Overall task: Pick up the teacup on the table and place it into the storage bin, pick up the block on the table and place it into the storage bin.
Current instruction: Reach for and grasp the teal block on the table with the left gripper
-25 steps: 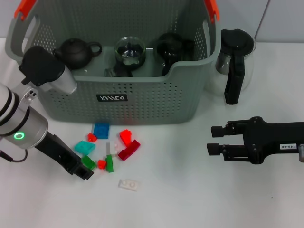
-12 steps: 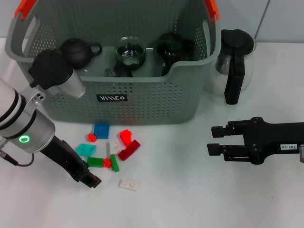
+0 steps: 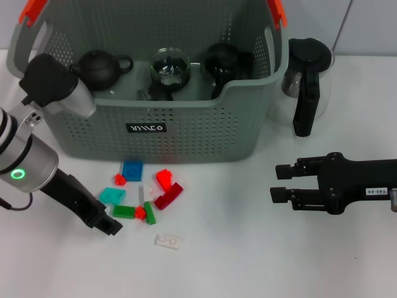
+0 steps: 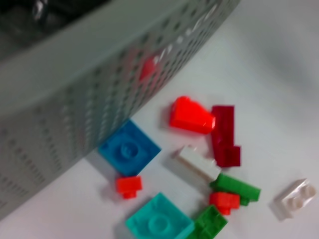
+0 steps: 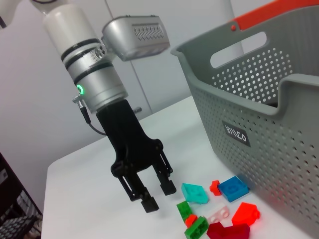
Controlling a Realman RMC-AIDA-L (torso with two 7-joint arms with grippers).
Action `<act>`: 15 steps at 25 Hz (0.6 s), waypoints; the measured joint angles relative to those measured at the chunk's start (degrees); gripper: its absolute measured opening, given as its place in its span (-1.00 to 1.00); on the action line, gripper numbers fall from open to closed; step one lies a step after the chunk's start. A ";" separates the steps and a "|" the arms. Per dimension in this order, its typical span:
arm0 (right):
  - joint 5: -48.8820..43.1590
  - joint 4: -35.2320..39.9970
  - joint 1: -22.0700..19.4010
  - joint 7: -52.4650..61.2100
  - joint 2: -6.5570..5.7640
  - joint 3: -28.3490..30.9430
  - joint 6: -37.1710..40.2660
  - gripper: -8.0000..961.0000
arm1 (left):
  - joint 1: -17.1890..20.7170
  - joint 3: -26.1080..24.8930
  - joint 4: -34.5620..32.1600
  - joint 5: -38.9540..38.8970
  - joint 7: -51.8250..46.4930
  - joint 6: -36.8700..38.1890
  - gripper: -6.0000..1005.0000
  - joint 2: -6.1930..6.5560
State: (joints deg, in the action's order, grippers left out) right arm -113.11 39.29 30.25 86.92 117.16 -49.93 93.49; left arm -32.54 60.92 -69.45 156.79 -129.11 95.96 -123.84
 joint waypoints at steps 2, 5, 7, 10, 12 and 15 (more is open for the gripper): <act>0.00 0.00 0.04 0.02 0.00 0.03 0.04 0.22 | -0.13 0.13 0.79 0.81 0.00 -0.48 0.13 -0.10; 0.00 0.00 0.06 0.08 0.00 0.01 0.07 0.22 | -0.33 0.22 1.87 0.99 -0.02 -0.84 0.13 -0.15; 0.00 0.00 0.11 0.09 0.00 -0.11 0.05 0.22 | -0.46 0.31 2.81 1.01 -0.06 -1.63 0.13 -0.17; 0.00 0.00 0.15 0.13 0.00 -0.20 0.08 0.22 | -1.02 0.46 4.52 1.02 -0.08 -2.65 0.13 -0.24; 0.00 0.00 0.14 0.17 0.00 -0.12 0.24 0.22 | -1.42 0.48 5.43 1.02 -0.08 -3.15 0.13 -0.27; 0.00 0.00 0.01 0.17 0.00 0.05 0.32 0.22 | -1.82 0.54 5.79 0.98 -0.08 -3.40 0.13 -0.33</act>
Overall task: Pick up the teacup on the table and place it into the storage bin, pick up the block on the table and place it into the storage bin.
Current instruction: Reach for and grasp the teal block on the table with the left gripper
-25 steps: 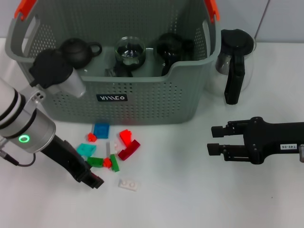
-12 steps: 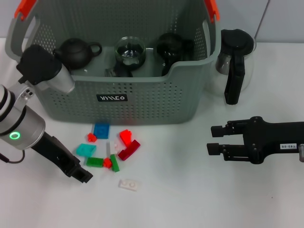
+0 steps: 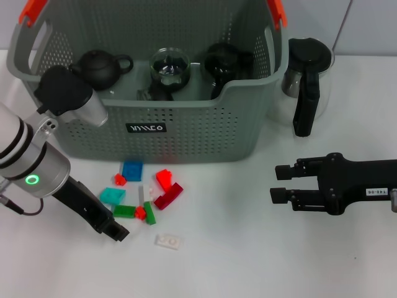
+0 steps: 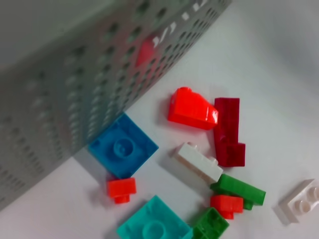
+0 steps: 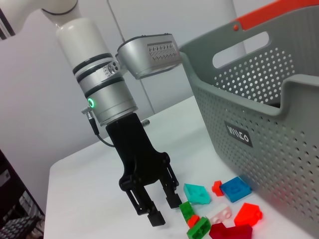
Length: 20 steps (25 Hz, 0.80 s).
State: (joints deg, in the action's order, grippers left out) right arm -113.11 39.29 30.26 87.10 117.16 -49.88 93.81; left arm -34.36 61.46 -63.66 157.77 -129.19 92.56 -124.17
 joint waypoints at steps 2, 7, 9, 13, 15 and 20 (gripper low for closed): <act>0.00 0.00 -0.01 0.00 0.00 0.01 0.01 0.22 | -0.35 0.07 0.28 -0.15 0.01 -0.03 0.13 -0.07; 0.00 0.00 -0.02 0.00 0.00 0.04 0.02 0.22 | -0.74 0.07 0.03 -3.75 1.27 3.19 0.13 -0.23; 0.00 0.00 0.01 0.00 0.00 0.06 0.05 0.22 | -0.83 -0.30 -0.46 -5.64 2.05 5.87 0.13 -0.06; 0.00 0.00 0.17 0.00 0.00 0.05 -0.13 0.22 | 0.09 -1.86 -4.44 -6.73 2.18 7.85 0.13 0.11; 0.00 0.01 0.22 0.00 0.00 0.06 -0.15 0.22 | 0.88 -2.83 -7.05 -6.51 2.03 7.23 0.13 0.14; 0.00 0.22 0.37 0.00 0.00 0.05 -0.28 0.22 | 2.58 -2.56 -9.45 -6.28 4.56 1.75 0.13 0.10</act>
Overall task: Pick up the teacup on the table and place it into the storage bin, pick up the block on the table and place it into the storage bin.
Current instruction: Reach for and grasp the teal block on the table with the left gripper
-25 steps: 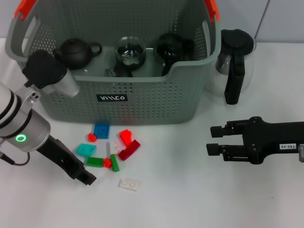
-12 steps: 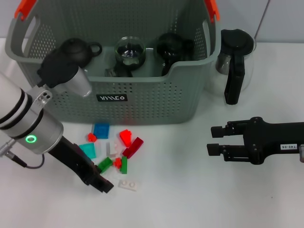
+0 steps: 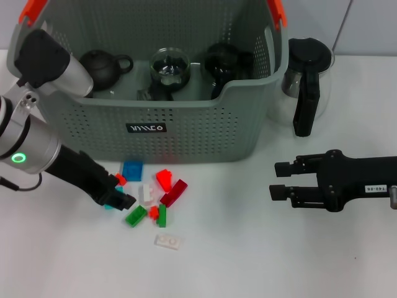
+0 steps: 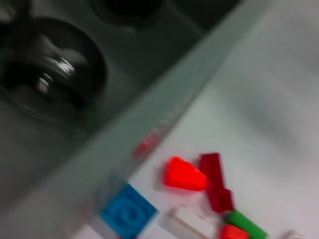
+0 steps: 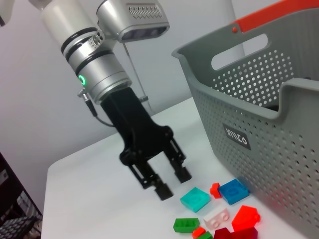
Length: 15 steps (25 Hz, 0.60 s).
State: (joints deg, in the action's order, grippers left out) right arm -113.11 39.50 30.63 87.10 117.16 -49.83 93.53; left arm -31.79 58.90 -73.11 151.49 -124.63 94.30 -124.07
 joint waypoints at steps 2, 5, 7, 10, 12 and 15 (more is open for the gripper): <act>0.00 0.18 0.01 0.00 0.00 0.00 -0.06 0.22 | 0.49 0.57 -0.06 -0.09 3.25 -1.35 0.13 -0.19; 0.00 0.34 -0.04 0.00 -0.02 0.13 -0.19 0.22 | 0.94 2.15 0.11 0.33 5.71 -2.73 0.13 -0.21; 0.00 0.36 -0.10 0.00 -0.11 0.17 -0.41 0.22 | 1.20 3.53 0.29 1.33 6.09 -3.99 0.13 -0.08; 0.00 0.22 -0.17 -0.01 -0.13 0.18 -0.92 0.22 | 1.84 5.38 -0.25 3.17 6.32 -6.03 0.13 -0.03; 0.00 0.04 -0.29 -0.01 -0.14 0.18 -1.21 0.22 | 2.17 6.78 -0.61 4.17 6.41 -6.96 0.13 -0.12; 0.00 -0.04 -0.53 -0.01 -0.15 0.19 -1.41 0.22 | 2.32 8.48 -0.43 5.17 6.38 -7.91 0.13 -0.11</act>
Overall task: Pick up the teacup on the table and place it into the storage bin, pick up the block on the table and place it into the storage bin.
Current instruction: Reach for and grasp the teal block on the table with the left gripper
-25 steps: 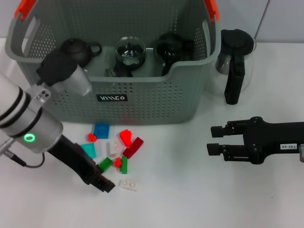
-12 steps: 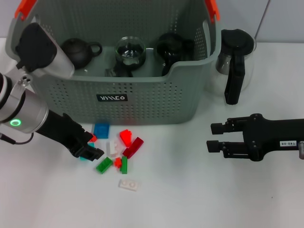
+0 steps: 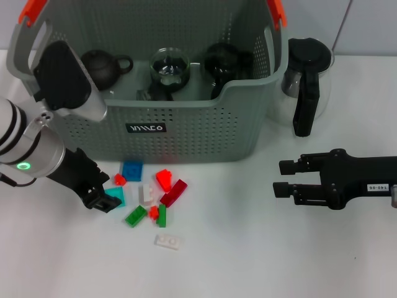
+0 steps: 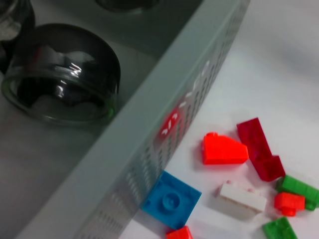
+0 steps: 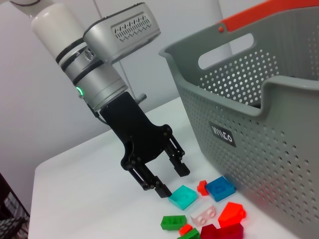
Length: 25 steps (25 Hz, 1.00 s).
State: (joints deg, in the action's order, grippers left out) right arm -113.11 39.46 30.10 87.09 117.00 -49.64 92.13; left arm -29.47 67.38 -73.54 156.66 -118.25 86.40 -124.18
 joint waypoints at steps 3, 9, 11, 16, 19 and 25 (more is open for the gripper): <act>0.00 -0.07 -0.04 0.00 -0.02 0.06 -0.03 0.22 | 0.04 1.35 0.53 0.80 -0.39 -0.53 0.13 -0.12; 0.00 -0.09 -0.01 0.00 0.00 0.07 -0.03 0.22 | 0.08 3.29 1.75 1.87 -1.35 -2.46 0.13 -0.17; 0.00 -0.09 0.00 0.00 0.01 0.07 -0.02 0.22 | 0.09 3.90 2.11 2.01 -1.60 -3.27 0.13 -0.18; 0.00 -0.09 0.02 0.00 0.06 0.07 0.20 0.22 | 0.11 5.94 3.33 2.53 -2.61 -5.24 0.13 -0.18; 0.00 -0.09 0.07 0.00 0.07 0.07 0.22 0.22 | 0.12 6.96 3.79 3.10 -3.09 -6.05 0.13 -0.19; 0.00 -0.09 0.14 0.02 0.07 0.07 0.25 0.22 | 0.11 7.86 3.65 3.48 -4.76 -7.13 0.13 -0.28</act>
State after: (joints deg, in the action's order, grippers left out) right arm -113.11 39.37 30.24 87.11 117.07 -49.57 92.37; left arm -29.35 75.25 -69.89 160.14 -123.01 79.26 -124.46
